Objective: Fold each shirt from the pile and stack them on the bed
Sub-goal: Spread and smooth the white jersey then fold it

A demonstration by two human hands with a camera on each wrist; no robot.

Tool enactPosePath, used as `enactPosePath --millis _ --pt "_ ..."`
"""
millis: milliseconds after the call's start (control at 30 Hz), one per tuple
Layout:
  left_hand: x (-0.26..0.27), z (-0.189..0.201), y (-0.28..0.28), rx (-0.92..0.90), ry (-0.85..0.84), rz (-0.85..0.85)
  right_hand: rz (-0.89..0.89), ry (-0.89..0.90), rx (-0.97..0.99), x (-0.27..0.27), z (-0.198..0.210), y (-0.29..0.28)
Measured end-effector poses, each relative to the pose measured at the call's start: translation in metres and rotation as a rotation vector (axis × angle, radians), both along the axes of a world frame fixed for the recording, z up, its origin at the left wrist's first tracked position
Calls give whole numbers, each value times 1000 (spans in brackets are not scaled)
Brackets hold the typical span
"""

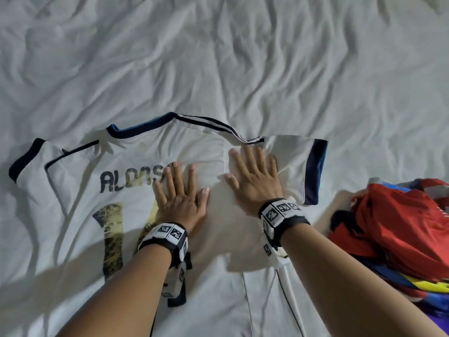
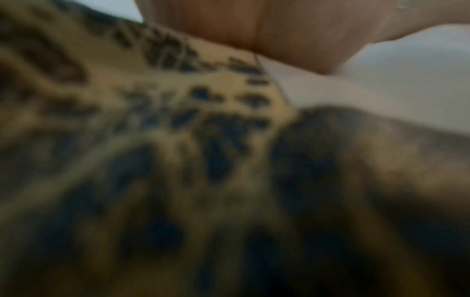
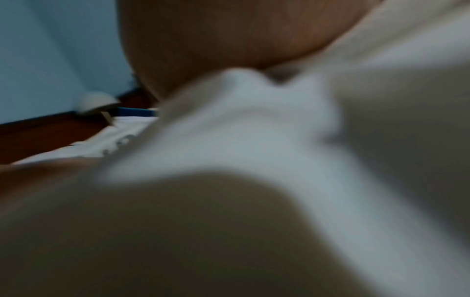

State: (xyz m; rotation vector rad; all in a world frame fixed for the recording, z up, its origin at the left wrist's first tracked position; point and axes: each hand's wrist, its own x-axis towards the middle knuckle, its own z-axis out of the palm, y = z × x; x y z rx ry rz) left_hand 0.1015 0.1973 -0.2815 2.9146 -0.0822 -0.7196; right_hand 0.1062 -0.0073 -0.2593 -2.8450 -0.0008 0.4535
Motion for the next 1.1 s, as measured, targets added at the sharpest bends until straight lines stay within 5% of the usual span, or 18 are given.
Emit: enactPosePath --millis 200,333,433,567,767,933,1100 --pt "3 7 -1 7 87 -44 -330 -21 -94 -18 -9 -96" --pt "7 13 2 -13 129 -61 -562 120 -173 -14 5 -106" --pt "4 28 4 -101 89 -77 -434 -13 -138 -22 37 -63" --pt "4 58 40 -288 -205 -2 -260 -88 -9 -23 59 26" --pt "23 90 180 -246 -487 427 54 2 102 -12 39 148" --pt "37 76 298 -244 -341 881 238 30 142 7 24 247" --pt "54 57 325 -514 -272 899 267 7 157 30 10 321"
